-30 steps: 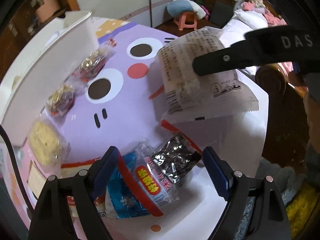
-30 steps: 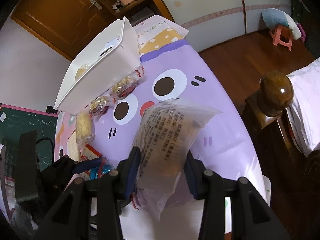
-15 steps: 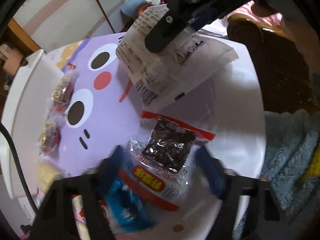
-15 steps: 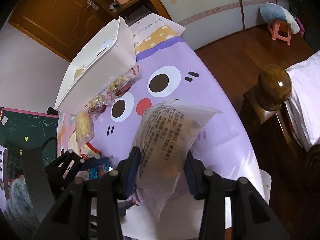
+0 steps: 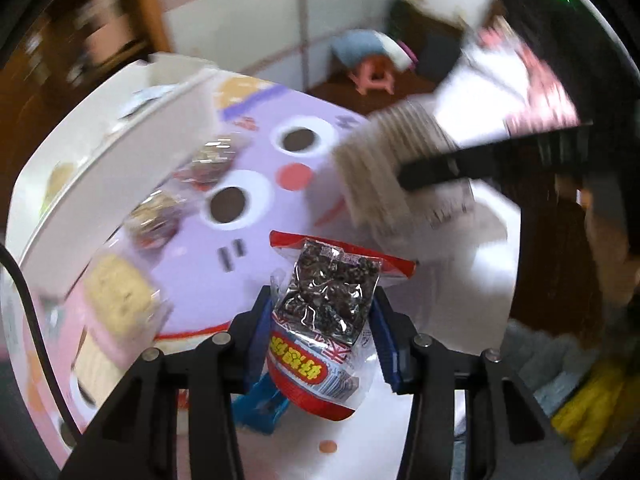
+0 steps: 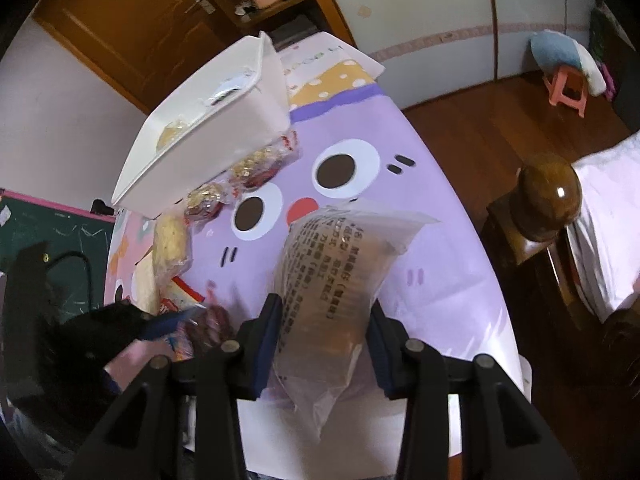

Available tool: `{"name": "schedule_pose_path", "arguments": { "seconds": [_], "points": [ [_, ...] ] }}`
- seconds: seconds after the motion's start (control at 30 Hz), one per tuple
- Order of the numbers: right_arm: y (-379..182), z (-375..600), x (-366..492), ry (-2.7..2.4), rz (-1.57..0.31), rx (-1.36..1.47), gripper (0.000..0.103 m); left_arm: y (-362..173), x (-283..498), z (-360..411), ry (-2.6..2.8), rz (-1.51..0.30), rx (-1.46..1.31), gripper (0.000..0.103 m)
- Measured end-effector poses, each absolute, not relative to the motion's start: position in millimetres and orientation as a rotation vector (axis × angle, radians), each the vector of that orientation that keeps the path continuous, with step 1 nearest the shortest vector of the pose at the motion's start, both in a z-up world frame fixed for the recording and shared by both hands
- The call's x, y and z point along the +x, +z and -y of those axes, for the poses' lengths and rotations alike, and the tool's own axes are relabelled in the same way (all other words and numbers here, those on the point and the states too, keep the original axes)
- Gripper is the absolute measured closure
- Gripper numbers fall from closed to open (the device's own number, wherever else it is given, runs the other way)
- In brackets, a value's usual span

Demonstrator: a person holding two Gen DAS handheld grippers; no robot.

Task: Organize snacks
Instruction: 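Carry both bags into the white bin and open both tools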

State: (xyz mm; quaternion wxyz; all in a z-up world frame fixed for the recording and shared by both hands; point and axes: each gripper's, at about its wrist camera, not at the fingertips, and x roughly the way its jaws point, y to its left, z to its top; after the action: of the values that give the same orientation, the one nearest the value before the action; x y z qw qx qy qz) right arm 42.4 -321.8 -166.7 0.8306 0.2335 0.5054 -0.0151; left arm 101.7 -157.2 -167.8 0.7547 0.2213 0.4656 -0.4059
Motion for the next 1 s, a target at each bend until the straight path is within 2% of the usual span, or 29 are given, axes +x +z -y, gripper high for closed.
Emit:
{"name": "schedule_pose_path", "arguments": {
  "seconds": [0.23,0.63,0.87,1.0],
  "points": [
    [-119.9,291.4,54.4,0.019,-0.978,0.393,0.063,-111.0,135.6,106.5,-0.697,-0.983,0.325,0.058],
    [-4.7,244.2,117.1,0.046,-0.693,0.191,0.063,13.8,215.4,53.2,-0.421,-0.76,0.163,0.058],
    [41.1,235.0,178.1,-0.007,-0.583,0.144,0.063,49.0,272.6,38.8,-0.276,-0.711,0.162,0.058],
    [47.0,229.6,214.3,-0.023,-0.571,0.154,0.063,47.9,308.8,37.2,-0.217,-0.724,0.157,0.058]
  ]
}}
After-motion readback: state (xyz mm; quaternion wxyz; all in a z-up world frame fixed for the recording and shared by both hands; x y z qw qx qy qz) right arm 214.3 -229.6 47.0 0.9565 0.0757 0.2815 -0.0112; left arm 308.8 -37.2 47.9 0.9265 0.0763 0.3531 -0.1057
